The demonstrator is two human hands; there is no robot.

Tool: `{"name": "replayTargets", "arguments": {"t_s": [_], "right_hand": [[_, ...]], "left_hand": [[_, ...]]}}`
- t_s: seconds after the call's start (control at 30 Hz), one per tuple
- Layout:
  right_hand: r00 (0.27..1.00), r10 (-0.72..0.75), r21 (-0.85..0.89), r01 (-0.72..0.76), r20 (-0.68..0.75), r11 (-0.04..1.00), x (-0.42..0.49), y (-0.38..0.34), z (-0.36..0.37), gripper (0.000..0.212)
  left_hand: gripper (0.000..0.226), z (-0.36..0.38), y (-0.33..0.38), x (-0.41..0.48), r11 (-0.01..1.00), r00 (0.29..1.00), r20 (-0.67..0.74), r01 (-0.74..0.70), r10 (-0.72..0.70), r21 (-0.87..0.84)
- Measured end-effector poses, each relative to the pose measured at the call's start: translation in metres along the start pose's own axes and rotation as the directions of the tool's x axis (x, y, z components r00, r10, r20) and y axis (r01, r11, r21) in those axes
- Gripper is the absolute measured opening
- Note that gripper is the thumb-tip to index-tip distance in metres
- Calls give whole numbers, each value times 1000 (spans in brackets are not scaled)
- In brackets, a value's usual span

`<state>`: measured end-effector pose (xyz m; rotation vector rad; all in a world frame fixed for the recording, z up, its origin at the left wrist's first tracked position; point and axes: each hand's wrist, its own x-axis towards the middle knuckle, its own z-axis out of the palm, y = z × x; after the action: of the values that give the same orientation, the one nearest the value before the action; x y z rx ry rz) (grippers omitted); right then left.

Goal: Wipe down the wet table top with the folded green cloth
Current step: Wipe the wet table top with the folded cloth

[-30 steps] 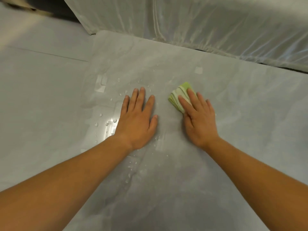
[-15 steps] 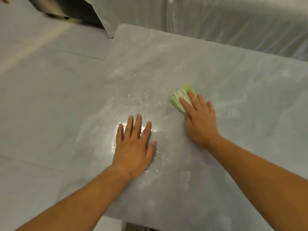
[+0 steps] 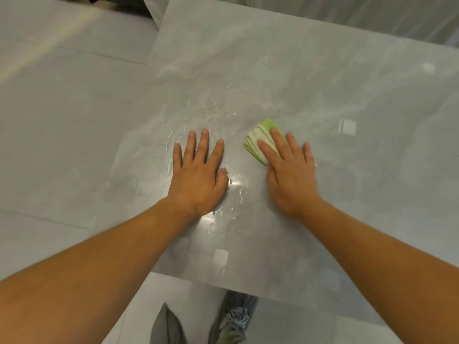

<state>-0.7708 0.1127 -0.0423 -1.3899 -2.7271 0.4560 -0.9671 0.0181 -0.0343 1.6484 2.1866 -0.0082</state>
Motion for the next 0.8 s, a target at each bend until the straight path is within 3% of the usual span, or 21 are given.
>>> {"name": "replayTargets", "arguments": {"t_s": [0.1, 0.23, 0.33, 0.5, 0.57, 0.7, 0.8], "right_hand": [[998, 36, -7, -36, -59, 999, -24, -26, 12, 66], [983, -182, -48, 182, -4, 982, -99, -42, 27, 68], [963, -264, -32, 266, 56, 963, -94, -24, 22, 68], [993, 115, 84, -112, -33, 990, -37, -34, 7, 69], [990, 131, 79, -126, -55, 989, -53, -54, 15, 70], [996, -78, 11, 79, -51, 997, -140, -94, 43, 54], [971, -237, -5, 237, -20, 972, -153, -81, 46, 49]], "left_hand": [[67, -3, 0, 0, 1000, 1000, 21, 4, -5, 9], [62, -14, -2, 0, 998, 998, 59, -27, 30, -54], [63, -20, -12, -18, 993, 997, -8, -79, 78, -89], [63, -8, -30, -72, 996, 998, 16, -62, 64, -59], [63, 0, -39, -84, 998, 998, 31, -56, 57, -34], [63, 10, -51, -92, 997, 996, 33, -81, 82, -16], [62, 10, -57, -93, 993, 993, 21, -112, 113, -30]]}}
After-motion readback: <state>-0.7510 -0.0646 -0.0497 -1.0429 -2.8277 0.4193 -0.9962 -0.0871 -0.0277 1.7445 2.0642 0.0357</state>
